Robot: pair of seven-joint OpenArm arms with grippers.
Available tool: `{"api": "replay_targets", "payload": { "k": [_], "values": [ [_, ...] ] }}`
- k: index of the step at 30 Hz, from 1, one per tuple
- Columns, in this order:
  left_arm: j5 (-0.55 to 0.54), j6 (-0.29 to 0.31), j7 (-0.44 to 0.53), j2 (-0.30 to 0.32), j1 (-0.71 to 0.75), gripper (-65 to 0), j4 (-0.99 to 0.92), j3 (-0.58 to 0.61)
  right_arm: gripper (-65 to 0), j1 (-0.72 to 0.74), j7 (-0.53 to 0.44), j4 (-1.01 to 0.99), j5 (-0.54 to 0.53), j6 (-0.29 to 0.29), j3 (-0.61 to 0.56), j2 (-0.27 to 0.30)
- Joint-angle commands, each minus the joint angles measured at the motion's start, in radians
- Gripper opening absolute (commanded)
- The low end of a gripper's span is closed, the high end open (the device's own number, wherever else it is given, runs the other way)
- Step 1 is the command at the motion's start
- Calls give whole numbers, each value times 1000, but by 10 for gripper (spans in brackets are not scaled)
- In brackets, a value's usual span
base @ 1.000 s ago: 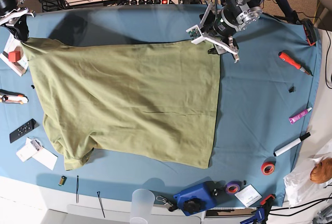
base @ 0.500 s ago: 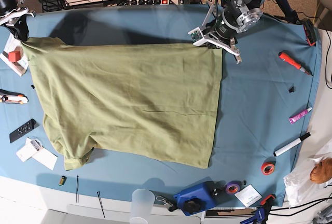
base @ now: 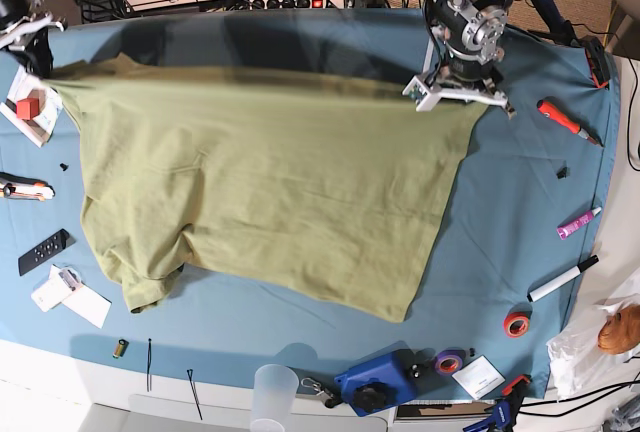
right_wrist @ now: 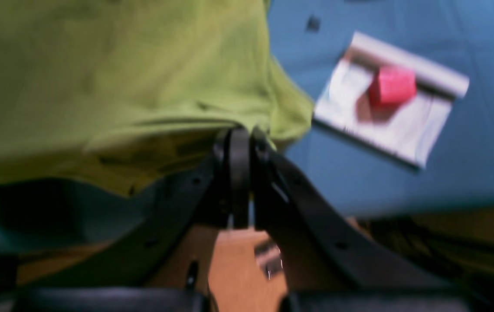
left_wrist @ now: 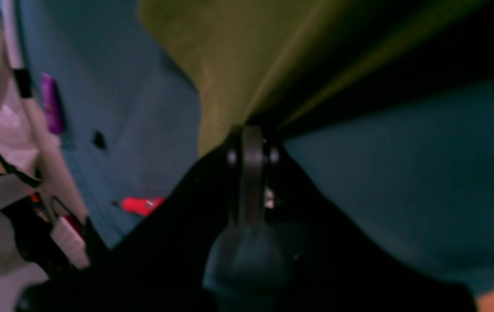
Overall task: Layout the t-shirt on the table in an organized manner, then fold the t-shirt properly
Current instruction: 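Lift the grasped edge with the left gripper and pull it outward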
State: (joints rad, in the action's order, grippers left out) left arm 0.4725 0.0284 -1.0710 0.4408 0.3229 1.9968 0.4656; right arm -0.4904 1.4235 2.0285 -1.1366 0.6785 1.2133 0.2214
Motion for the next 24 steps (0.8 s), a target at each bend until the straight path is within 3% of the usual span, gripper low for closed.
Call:
{"api": "replay_targets", "payload": {
  "k": [1,8,17,24],
  "values": [
    [29,-14,-30,9,18,-650,16,-4,-650,-24,-27,14,-3,-2,10,23],
    [207,-111,-64,8,135,-650,17,-4,-650,-94,-27,14,-8,13,10,23],
    [245,-111,-62,8,198,-650,17,-4,-650,-91,-27,14,-6,12,10,23],
    [241,-96,29,8,134,-650,17,-4,-650,-89,-27,13,52,-12,-15,23]
  ]
}}
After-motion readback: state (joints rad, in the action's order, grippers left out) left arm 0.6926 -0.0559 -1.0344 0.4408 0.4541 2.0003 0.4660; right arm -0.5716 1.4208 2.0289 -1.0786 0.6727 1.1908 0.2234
